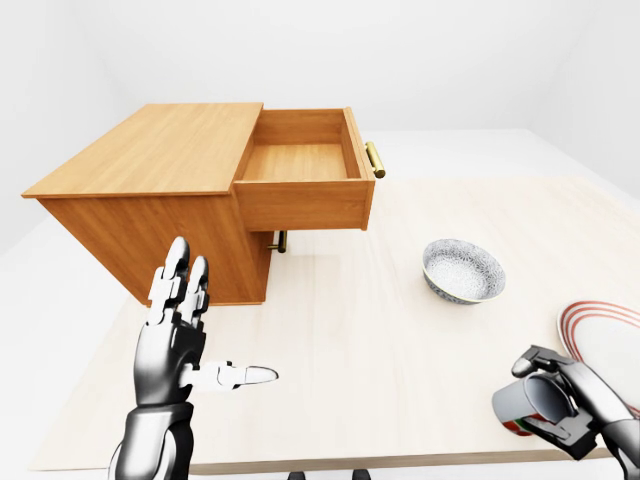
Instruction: Put the ketchup in the top drawer of the cabinet.
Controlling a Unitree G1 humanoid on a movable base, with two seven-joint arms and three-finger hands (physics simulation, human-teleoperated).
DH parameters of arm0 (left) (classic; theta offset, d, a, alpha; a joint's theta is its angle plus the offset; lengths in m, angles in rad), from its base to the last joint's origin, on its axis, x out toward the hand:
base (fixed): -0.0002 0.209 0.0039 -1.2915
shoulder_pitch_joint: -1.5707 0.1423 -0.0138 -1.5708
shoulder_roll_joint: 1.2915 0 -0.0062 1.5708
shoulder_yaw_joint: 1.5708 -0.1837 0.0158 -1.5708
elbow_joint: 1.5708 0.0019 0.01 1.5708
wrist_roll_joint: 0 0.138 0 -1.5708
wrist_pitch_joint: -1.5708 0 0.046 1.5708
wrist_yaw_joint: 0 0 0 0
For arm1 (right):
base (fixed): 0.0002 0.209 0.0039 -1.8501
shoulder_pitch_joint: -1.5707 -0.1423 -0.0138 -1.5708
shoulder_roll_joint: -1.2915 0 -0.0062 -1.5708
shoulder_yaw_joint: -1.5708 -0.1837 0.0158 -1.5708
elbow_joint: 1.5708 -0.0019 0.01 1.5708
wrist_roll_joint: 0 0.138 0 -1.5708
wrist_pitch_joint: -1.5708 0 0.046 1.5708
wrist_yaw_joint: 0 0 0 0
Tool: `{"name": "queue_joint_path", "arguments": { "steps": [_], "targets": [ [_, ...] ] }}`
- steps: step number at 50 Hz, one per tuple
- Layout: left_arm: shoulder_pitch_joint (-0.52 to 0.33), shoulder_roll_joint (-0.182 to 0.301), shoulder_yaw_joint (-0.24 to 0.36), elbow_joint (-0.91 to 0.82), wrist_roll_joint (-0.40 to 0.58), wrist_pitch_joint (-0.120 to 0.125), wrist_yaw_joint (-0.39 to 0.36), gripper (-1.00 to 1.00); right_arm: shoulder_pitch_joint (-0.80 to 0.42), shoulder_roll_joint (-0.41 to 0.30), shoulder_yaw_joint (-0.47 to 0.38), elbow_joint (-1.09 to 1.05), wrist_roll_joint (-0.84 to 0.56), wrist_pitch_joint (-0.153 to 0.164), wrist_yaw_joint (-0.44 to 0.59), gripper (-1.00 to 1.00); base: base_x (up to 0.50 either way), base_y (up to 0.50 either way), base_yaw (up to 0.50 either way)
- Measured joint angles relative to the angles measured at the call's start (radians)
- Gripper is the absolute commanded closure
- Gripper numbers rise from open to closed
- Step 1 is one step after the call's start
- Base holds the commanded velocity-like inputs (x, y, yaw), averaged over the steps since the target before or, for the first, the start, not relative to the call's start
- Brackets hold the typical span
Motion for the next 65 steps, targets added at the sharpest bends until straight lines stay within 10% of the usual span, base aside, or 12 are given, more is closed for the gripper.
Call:
{"name": "queue_joint_path", "arguments": {
  "steps": [28,65],
  "targets": [
    [0.004,0.000,-0.002,0.004,-0.001,-0.009,0.000,-1.00,-0.072,0.054,0.050,-0.398,-0.098,0.000,0.084,1.00,0.00,0.00,0.00],
    [0.009,-0.003,0.005,-0.019,-0.007,0.006,-0.007,-1.00,-0.226,0.130,0.340,-1.027,-0.117,0.000,0.084,1.00,0.00,0.00,0.00]
  ]
}}
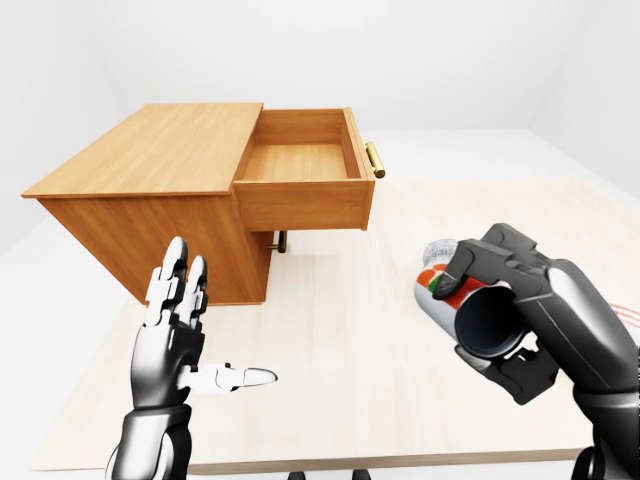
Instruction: Put the ketchup in the top drawer of the cabinet.
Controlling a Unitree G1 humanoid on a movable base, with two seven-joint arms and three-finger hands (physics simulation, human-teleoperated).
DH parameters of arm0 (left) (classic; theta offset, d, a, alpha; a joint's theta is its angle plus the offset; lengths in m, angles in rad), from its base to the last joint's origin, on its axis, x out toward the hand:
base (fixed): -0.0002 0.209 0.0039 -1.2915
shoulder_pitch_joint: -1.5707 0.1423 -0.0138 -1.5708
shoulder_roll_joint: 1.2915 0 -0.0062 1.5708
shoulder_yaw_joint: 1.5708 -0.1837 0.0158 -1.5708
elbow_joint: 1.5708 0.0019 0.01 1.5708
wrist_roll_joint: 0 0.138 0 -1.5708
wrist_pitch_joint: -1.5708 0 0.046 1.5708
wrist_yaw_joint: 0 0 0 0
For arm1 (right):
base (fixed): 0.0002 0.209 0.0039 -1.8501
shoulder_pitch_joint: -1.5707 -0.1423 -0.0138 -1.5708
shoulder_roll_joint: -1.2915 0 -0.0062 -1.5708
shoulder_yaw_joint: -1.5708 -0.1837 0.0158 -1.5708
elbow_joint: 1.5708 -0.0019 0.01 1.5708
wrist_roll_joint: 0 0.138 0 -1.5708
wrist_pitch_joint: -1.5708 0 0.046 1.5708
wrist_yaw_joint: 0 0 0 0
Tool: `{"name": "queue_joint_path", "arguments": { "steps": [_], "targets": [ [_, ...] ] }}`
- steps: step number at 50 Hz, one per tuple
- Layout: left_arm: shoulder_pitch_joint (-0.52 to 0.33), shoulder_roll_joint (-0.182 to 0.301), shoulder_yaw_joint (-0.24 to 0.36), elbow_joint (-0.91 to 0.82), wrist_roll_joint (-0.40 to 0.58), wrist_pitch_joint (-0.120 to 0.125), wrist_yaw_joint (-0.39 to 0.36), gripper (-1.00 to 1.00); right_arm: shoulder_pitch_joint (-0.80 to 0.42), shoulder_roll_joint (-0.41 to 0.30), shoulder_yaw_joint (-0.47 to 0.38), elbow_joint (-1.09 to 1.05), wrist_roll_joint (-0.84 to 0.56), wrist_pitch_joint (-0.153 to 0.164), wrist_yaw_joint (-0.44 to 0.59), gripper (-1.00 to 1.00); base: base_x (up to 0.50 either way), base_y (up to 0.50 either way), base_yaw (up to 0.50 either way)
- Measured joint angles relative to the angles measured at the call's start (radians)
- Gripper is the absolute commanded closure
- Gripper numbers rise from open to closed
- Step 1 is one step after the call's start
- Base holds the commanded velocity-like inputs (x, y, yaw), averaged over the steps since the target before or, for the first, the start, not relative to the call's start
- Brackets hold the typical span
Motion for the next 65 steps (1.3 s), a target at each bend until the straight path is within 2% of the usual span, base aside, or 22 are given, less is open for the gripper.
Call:
{"name": "queue_joint_path", "arguments": {
  "steps": [16,21,31,39,53,59,65],
  "targets": [
    [0.002,-0.001,-0.001,-0.002,0.000,-0.001,-0.001,-1.00,0.016,0.028,0.047,0.000,0.020,0.000,0.000,1.00,0.00,0.00,0.00],
    [0.000,0.000,0.000,0.000,0.000,-0.001,0.000,-1.00,-0.014,0.011,0.078,0.000,-0.001,0.000,0.000,1.00,0.00,0.00,0.00],
    [0.000,0.000,-0.001,0.003,0.000,-0.005,0.001,-1.00,-0.273,-0.076,0.207,0.058,-0.129,0.000,0.000,1.00,0.00,0.00,0.00],
    [-0.002,0.001,0.001,0.000,-0.002,-0.001,0.000,-1.00,-0.514,-0.097,0.284,0.188,-0.294,0.000,0.000,1.00,0.00,0.00,0.00],
    [-0.007,0.001,0.005,-0.002,-0.006,0.007,-0.002,-1.00,-0.836,-0.051,0.294,0.478,-0.514,0.000,0.000,1.00,0.00,0.00,0.00],
    [-0.008,0.001,0.006,-0.002,-0.006,0.008,-0.002,-1.00,-0.960,-0.040,0.285,0.630,-0.524,0.000,0.000,1.00,0.00,0.00,0.00],
    [-0.009,0.001,0.005,-0.003,-0.006,0.010,-0.002,-1.00,-1.092,-0.035,0.278,0.818,-0.478,0.000,0.000,1.00,0.00,0.00,0.00]
  ]
}}
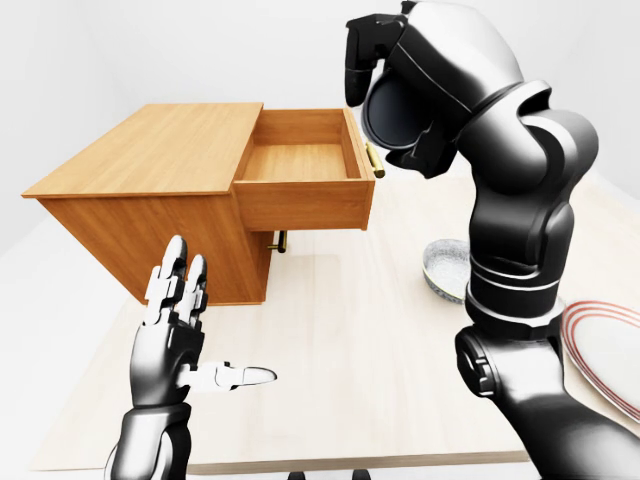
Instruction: Put the ketchup in the top drawer of the cabinet.
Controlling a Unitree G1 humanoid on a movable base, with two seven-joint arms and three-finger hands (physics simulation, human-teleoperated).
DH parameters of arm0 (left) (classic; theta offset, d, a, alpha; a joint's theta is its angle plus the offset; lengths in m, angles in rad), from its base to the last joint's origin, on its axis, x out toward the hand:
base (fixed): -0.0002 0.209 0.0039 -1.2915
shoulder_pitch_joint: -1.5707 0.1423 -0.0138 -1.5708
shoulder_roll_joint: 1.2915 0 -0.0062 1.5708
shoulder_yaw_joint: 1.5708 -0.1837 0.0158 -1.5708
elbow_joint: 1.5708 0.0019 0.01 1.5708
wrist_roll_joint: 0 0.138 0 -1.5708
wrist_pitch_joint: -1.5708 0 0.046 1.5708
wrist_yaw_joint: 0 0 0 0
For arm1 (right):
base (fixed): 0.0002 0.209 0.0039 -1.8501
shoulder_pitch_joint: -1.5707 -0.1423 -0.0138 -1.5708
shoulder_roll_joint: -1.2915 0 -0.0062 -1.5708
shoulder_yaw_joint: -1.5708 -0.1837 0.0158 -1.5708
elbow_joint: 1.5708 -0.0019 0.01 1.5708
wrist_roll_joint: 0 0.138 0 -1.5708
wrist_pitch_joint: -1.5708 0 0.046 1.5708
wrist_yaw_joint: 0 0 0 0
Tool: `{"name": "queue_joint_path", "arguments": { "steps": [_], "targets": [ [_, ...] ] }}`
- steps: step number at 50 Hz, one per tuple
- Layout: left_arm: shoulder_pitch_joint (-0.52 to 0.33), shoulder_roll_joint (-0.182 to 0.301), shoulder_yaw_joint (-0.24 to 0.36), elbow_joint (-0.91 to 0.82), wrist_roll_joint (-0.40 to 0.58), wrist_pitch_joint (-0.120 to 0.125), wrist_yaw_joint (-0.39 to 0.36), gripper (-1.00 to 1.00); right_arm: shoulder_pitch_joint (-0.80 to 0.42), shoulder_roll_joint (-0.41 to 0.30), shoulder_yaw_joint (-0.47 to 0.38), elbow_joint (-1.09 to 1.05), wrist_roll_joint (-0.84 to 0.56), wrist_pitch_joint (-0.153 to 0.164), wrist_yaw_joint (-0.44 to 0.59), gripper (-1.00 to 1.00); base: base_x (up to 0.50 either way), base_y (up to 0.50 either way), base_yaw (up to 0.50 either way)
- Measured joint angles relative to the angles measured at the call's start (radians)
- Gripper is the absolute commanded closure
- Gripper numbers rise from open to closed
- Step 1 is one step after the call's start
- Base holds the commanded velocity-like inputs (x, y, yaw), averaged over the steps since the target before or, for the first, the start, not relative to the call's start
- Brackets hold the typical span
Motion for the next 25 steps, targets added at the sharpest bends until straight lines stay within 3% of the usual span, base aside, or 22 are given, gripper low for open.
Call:
{"name": "queue_joint_path", "arguments": {
  "steps": [14,25],
  "targets": [
    [-0.006,0.001,0.004,0.001,-0.003,0.006,-0.002,-1.00,-0.302,-0.003,-0.016,0.563,0.238,0.000,0.000,1.00,0.00,0.00,0.00],
    [-0.006,0.002,0.002,0.001,-0.002,0.007,-0.002,-1.00,-0.461,-0.012,-0.020,0.926,0.397,0.000,-0.048,1.00,0.00,0.00,0.00]
  ]
}}
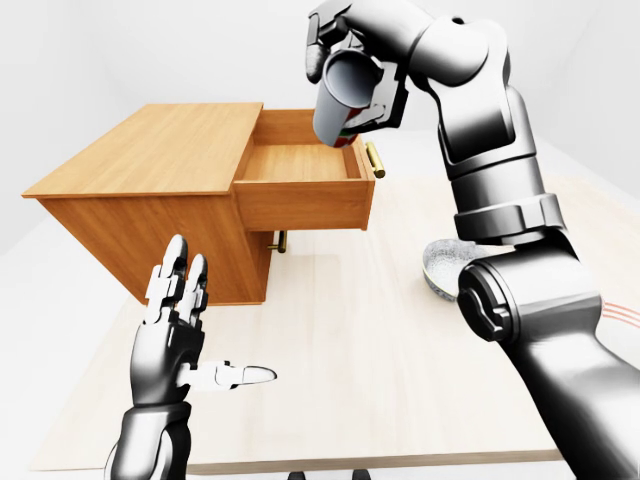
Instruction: Put the ketchup in the top drawer of the cabinet.
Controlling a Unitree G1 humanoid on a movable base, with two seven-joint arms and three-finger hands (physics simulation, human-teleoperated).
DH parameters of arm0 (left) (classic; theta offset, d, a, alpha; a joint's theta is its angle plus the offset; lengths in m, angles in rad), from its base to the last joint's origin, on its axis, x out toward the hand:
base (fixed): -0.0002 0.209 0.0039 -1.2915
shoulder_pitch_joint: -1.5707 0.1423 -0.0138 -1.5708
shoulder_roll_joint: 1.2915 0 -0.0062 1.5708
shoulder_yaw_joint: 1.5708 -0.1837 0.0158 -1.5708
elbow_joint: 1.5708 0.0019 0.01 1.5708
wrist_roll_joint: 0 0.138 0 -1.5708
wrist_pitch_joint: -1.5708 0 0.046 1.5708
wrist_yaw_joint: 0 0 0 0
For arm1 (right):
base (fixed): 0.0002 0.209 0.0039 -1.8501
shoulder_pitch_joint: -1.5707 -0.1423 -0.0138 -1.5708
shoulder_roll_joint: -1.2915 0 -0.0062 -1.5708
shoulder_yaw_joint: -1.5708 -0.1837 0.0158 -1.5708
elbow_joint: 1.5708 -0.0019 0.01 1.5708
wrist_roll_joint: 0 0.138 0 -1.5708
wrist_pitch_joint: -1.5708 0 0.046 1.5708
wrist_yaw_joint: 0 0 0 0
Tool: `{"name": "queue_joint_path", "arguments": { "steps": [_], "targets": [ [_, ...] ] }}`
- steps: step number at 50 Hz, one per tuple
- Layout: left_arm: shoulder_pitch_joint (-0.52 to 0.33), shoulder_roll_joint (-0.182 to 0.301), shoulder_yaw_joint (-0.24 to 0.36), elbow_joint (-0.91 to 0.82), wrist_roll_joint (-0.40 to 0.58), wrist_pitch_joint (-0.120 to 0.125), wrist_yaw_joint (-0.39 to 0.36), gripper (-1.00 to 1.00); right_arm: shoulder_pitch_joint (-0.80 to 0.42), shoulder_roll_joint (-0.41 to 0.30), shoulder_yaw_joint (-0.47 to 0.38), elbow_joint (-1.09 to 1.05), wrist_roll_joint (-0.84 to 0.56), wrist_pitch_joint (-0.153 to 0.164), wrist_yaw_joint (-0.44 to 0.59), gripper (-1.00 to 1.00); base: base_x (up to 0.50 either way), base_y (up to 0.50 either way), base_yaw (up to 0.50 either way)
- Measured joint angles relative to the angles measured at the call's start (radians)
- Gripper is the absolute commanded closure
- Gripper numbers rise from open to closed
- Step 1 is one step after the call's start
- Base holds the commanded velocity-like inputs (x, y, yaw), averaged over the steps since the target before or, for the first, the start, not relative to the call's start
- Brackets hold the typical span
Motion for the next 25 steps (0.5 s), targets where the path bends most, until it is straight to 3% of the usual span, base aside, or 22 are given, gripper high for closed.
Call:
{"name": "queue_joint_path", "arguments": {
  "steps": [10,25],
  "targets": [
    [0.000,0.000,0.000,-0.001,-0.001,0.002,-0.002,-1.00,-0.080,0.001,0.004,0.192,0.075,0.000,-0.040,1.00,0.00,0.00,0.00],
    [0.003,0.000,0.000,-0.004,-0.004,0.002,-0.007,-1.00,-0.140,0.009,0.010,0.312,0.103,0.000,-0.048,1.00,0.00,0.00,0.00]
  ]
}}
